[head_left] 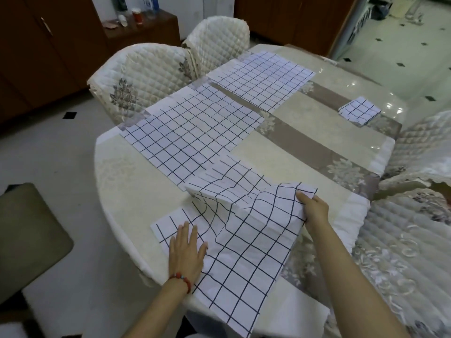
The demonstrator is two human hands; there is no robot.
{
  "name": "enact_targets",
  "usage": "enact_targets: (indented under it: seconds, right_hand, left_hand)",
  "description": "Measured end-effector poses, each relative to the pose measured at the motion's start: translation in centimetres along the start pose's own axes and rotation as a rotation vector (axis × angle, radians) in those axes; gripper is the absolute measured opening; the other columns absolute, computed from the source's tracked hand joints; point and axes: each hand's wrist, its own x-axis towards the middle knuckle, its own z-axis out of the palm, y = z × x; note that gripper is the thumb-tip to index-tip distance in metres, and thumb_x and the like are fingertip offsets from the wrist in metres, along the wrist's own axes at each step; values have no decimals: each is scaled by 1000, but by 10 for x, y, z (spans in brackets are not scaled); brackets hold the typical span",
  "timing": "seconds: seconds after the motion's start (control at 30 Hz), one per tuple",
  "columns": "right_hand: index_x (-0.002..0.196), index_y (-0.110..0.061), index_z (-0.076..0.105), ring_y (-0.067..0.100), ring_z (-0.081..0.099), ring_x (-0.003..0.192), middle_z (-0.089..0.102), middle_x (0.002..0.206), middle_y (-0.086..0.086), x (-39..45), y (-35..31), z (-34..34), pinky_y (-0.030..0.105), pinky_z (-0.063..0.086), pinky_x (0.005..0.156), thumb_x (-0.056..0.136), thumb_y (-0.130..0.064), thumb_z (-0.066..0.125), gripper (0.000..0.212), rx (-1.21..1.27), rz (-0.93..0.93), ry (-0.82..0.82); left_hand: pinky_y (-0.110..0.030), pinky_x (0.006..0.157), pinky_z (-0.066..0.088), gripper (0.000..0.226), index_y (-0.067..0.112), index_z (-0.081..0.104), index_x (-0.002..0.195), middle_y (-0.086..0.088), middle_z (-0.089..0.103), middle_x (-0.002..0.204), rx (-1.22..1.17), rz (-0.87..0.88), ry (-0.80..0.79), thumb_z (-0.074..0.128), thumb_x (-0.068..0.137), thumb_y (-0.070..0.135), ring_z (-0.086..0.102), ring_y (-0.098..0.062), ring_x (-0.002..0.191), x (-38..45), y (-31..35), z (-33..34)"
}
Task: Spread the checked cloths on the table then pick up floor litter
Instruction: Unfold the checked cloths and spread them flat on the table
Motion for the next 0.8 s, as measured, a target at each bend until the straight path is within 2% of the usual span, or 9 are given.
enact_targets:
  seconds: [0.07, 0.13, 0.17, 0.27, 0.33, 0.43, 0.6, 0.7, 0.8]
  right_hand:
    - [79, -12, 66, 21, 62, 70, 66, 76, 5, -2, -7, -9, 23, 55, 61, 81, -5, 65, 7, 16, -124, -35]
    - [90, -11, 69, 13, 64, 74, 68, 81, 0, -3, -10, -23, 19, 57, 64, 81, -2, 65, 13, 59, -208, -85]
    - [94, -10, 69, 11, 64, 74, 68, 81, -1, -2, -9, -31, 16, 56, 63, 80, -2, 65, 16, 71, -219, -95]
    - [101, 3, 66, 13, 59, 71, 65, 78, 1, 5, 6, -58, 14, 53, 55, 81, -5, 65, 21, -15, -151, -51]
    - [103, 14, 60, 26, 61, 80, 65, 87, 15, 15, 20, -76, 28, 55, 66, 82, -7, 64, 30, -86, -25, -36]
    - [102, 3, 58, 35, 60, 94, 63, 102, 21, 35, 30, -101, 44, 57, 74, 80, -10, 66, 27, -150, 168, -58]
    - [87, -3, 58, 24, 59, 64, 62, 77, 12, 65, 30, -118, 43, 57, 67, 77, -19, 72, 23, -54, 282, -122]
    - [87, -2, 60, 29, 61, 82, 66, 101, 21, 74, 23, -115, 48, 54, 82, 77, -16, 73, 22, -97, 230, -117]
    - [109, 7, 58, 35, 60, 105, 62, 118, 24, 85, 14, -105, 44, 49, 94, 77, -15, 72, 41, -184, 90, -74]
  left_hand:
    - [-37, 119, -4, 70, 19, 1, 147, -3, -11, 156, 112, -2, 5, 1, 89, 58, -8, -21, 146, -2, 1, 6]
    - [-36, 116, -7, 97, 18, -4, 146, -2, -16, 153, 163, -12, 17, -30, 67, 68, -9, -22, 145, -3, 3, 10]
    - [-36, 116, -8, 102, 18, -5, 146, -1, -16, 153, 170, -30, 22, -33, 63, 70, -9, -22, 145, -3, 4, 12]
    - [-39, 119, -5, 73, 17, -3, 146, -5, -12, 156, 173, -75, 25, 6, 89, 62, -10, -21, 145, -2, 9, 16]
    - [-40, 120, -5, 65, 18, -3, 147, -5, -10, 157, 162, -101, 26, 22, 95, 49, -10, -20, 145, -4, 14, 16]
    - [-44, 119, -4, 61, 19, -1, 147, -6, -8, 158, 189, -168, 57, 22, 96, 45, -8, -22, 146, -10, 29, 16]
    - [-46, 118, -3, 60, 22, 3, 147, -5, -7, 158, 160, -212, 83, 18, 95, 48, -8, -24, 145, -22, 70, 33]
    - [-47, 117, -3, 62, 25, 4, 147, -4, -7, 158, 128, -235, 53, 20, 94, 52, -7, -24, 145, -25, 84, 45]
    - [-48, 117, -3, 64, 25, 1, 147, -4, -9, 158, 154, -268, 49, 22, 93, 54, -8, -23, 146, -24, 89, 53]
